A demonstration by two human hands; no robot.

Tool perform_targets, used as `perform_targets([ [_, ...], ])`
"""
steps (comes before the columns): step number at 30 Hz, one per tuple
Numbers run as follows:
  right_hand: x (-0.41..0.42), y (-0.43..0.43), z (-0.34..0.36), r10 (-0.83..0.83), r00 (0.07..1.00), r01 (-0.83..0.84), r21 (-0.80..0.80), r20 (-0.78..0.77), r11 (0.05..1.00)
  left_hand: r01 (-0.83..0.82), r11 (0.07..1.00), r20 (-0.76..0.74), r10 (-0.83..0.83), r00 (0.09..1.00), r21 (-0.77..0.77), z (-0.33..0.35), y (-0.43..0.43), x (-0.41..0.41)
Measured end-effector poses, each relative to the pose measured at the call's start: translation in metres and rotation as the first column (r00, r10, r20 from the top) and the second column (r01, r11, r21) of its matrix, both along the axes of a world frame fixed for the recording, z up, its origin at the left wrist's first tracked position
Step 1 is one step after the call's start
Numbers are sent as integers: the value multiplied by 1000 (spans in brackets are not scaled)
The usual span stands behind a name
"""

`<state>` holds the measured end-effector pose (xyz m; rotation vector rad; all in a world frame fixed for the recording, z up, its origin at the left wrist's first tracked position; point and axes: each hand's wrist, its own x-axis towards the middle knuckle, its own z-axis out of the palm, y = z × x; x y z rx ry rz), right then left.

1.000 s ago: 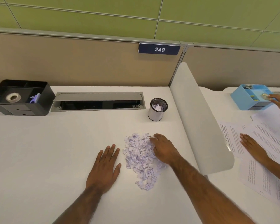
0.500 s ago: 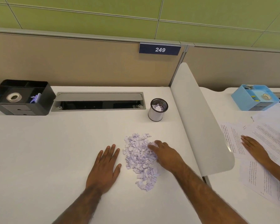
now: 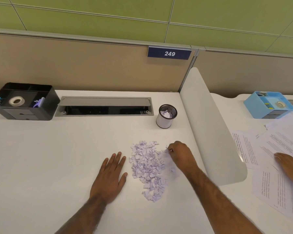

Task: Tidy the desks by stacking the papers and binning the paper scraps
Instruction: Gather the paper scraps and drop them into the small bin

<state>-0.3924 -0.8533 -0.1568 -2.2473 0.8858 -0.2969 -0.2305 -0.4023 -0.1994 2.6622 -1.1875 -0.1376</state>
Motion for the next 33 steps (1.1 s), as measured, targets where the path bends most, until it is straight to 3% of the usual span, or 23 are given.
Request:
perform_targets([
  [1,33,65,23,89,987,-99,-73,-133,992,0,1000,-1,0,1000,-1,0,0,0],
  [2,52,99,48,157,975,-163,-28,-156,986,0,1000,-2,0,1000,-1,0,0,0],
  [5,92,137,94,90,990,-88,18,-109,996,-1,1000,-2,1,1000,-2,0,0,-1],
  [8,108,120,121,-8,1000,10,83,-29,996,-1,1000,-3,1,1000,-3,0,0,-1],
  [14,174,81,131,-45,999,44,-57,-8,997,1,1000,2,-1,1000,5,2,0,-4],
  [21,221,66,111,-44,985,17,-157,-165,987,2,1000,3,-2,1000,-14,3,0,-2],
  [28,235,75,104,57,924,-153,-230,-379,961,-1,1000,1,1,1000,-8,4,-1,0],
  [33,240,72,113,70,912,-188,-261,-404,947,-7,1000,1,7,1000,-8,5,-1,0],
])
